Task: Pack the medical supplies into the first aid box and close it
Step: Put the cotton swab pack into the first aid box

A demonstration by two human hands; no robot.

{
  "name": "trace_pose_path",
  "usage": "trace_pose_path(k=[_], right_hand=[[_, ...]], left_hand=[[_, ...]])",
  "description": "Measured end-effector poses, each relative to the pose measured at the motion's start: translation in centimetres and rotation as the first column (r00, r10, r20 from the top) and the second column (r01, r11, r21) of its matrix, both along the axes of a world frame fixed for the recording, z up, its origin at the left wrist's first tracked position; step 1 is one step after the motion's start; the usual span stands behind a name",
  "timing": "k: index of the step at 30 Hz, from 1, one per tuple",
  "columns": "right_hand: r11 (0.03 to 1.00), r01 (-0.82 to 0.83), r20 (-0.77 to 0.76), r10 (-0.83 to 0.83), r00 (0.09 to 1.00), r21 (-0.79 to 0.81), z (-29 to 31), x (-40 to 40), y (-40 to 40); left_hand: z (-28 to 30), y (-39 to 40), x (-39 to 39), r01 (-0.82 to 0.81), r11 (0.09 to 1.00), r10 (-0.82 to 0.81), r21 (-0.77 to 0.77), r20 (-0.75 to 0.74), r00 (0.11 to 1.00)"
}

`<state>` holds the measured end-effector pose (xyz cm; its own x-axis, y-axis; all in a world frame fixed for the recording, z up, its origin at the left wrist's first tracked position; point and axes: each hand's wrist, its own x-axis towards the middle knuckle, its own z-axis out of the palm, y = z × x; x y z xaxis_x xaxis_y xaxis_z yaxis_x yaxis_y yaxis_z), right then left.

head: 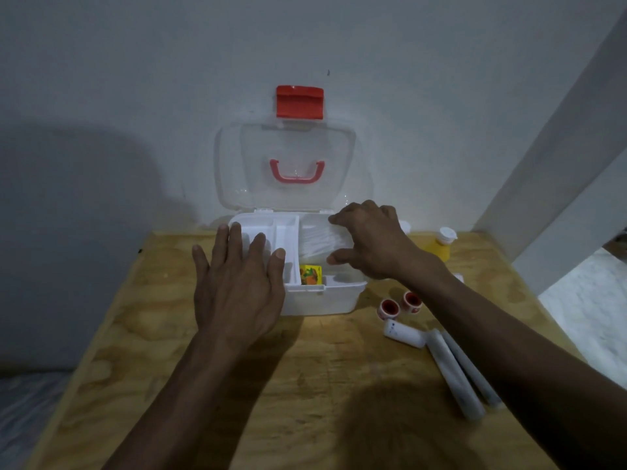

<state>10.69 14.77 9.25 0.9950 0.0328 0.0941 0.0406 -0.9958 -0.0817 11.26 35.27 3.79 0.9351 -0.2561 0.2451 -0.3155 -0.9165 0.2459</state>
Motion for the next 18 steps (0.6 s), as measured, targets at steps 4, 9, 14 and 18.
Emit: trace_pose_path(k=[4,9,14,18], right_hand=[[0.995,0.010,-0.015,-0.009,1.000,0.097,-0.2,0.1,0.8],[0.970,0.015,-0.052,-0.003,0.999,0.242,-0.6,0.2,2.0],[0.971,0.034,-0.083,-0.014,0.996,0.238,-0.9,0.9,2.1],[0.957,0.035,-0.115,-0.002,0.993,0.289,-0.8,1.2,1.8]], left_hand=[[-0.1,0.0,0.1,0.003,1.000,-0.003,0.004,0.004,1.000],[-0.2,0.0,0.1,-0.003,1.000,0.003,0.001,0.011,1.000],[-0.2,-0.1,0.2,0.000,1.000,0.000,0.009,0.009,1.000],[-0.1,-0.1,0.1,-0.008,1.000,0.008,0.011,0.006,1.000]])
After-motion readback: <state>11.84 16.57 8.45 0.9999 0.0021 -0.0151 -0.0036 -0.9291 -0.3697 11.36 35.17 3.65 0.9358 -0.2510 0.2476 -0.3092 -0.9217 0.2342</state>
